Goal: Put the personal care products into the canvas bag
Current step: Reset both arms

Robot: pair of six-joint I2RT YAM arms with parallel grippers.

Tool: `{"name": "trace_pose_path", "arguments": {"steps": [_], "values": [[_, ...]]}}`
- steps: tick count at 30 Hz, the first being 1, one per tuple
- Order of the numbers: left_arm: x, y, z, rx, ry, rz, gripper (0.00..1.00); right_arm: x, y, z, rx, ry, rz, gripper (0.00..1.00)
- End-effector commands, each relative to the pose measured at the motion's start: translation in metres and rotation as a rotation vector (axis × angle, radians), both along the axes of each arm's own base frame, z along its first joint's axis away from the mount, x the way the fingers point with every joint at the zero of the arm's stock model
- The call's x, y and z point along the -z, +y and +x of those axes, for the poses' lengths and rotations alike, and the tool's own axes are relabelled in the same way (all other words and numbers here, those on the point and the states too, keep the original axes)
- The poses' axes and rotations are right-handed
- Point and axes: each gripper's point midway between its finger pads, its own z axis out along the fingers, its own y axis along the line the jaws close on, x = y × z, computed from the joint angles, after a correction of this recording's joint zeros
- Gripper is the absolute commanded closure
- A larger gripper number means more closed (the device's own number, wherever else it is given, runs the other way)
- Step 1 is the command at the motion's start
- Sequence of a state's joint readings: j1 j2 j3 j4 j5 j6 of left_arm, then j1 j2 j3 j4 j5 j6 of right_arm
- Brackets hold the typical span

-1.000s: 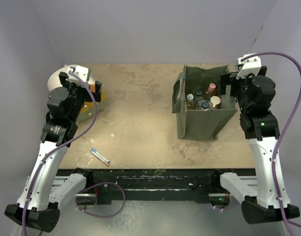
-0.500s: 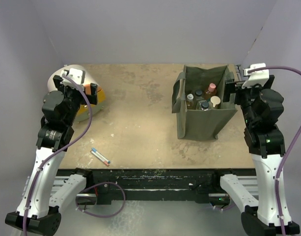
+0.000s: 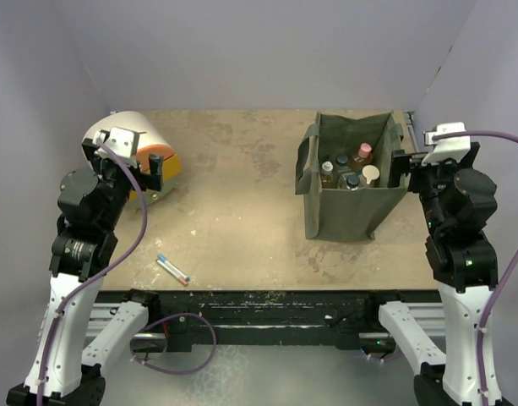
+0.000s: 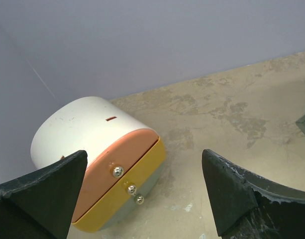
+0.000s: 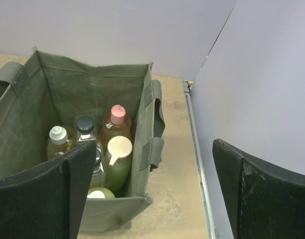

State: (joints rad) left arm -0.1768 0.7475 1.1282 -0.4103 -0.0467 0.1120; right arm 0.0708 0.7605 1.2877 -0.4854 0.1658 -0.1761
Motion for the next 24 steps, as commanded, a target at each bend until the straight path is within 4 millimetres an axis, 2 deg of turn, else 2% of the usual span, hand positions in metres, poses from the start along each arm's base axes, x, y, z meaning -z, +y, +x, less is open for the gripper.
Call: {"name": "trace_pose_path", "arguments": {"steps": [1, 7, 11, 19, 24], "values": [[-0.001, -0.006, -0.013, 0.045, -0.023, -0.026, 0.01, -0.012, -0.005, -0.012, 0.016, -0.047, -0.01, 0.0], [-0.007, -0.001, -0.017, 0.02, -0.044, -0.036, 0.01, -0.011, -0.005, -0.01, 0.017, -0.045, -0.009, 0.0], [-0.014, 0.01, -0.017, -0.04, -0.058, -0.045, 0.01, -0.012, -0.004, -0.008, 0.013, -0.043, -0.008, 0.0], [-0.025, 0.022, -0.004, -0.11, -0.049, -0.068, 0.01, -0.01, -0.01, 0.002, 0.046, -0.042, 0.012, 0.0], [-0.02, 0.019, 0.002, -0.096, -0.017, -0.074, 0.01, -0.015, -0.015, 0.003, 0.06, -0.075, 0.037, 0.0]]}}
